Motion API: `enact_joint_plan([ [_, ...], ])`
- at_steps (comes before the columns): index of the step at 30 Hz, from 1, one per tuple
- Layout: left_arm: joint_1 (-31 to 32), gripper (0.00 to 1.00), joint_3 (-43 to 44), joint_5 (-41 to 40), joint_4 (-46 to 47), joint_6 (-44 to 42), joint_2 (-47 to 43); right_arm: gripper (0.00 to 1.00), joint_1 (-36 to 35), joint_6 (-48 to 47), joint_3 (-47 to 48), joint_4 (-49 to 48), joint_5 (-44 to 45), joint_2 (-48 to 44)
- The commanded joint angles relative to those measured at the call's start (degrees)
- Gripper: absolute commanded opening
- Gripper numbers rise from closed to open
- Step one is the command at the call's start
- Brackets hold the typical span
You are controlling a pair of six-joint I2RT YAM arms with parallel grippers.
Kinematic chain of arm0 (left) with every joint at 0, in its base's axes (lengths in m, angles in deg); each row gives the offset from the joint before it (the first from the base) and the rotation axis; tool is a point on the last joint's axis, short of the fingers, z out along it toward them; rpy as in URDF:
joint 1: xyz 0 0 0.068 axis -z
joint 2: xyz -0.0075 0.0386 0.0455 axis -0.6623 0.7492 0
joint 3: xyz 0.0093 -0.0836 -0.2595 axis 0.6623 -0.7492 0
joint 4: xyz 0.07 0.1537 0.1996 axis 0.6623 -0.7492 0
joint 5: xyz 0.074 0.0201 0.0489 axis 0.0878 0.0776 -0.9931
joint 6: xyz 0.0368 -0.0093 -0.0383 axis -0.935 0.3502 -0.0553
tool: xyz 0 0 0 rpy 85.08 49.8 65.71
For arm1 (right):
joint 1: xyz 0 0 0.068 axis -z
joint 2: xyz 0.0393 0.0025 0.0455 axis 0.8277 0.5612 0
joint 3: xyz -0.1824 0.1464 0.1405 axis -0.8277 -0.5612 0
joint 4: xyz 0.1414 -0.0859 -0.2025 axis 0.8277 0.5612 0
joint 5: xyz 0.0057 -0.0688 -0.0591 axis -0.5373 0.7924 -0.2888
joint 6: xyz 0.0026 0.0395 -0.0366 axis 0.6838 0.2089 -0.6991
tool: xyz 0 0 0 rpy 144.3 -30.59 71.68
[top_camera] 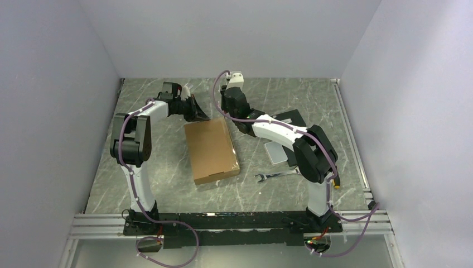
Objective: Unpack the express box
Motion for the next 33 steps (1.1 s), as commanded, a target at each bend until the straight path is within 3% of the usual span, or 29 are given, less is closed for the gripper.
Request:
enact_joint_plan([
  [1, 0.49, 0.00, 0.86, -1.08, -1.23, -1.80, 0.14, 0.00, -0.17, -1.27, 3.09, -3.37, 2.01, 0.15],
  [19, 0.49, 0.00, 0.70, -1.44, -1.34, -1.63, 0.30, 0.00, -0.32, -0.52, 2.18, -3.02, 1.81, 1.29],
  [33, 0.66, 0.00, 1.38, -7.17, -5.17, -0.76, 1.63, 0.00, -3.33, -2.46, -0.59, -1.15, 6.71, -0.45],
])
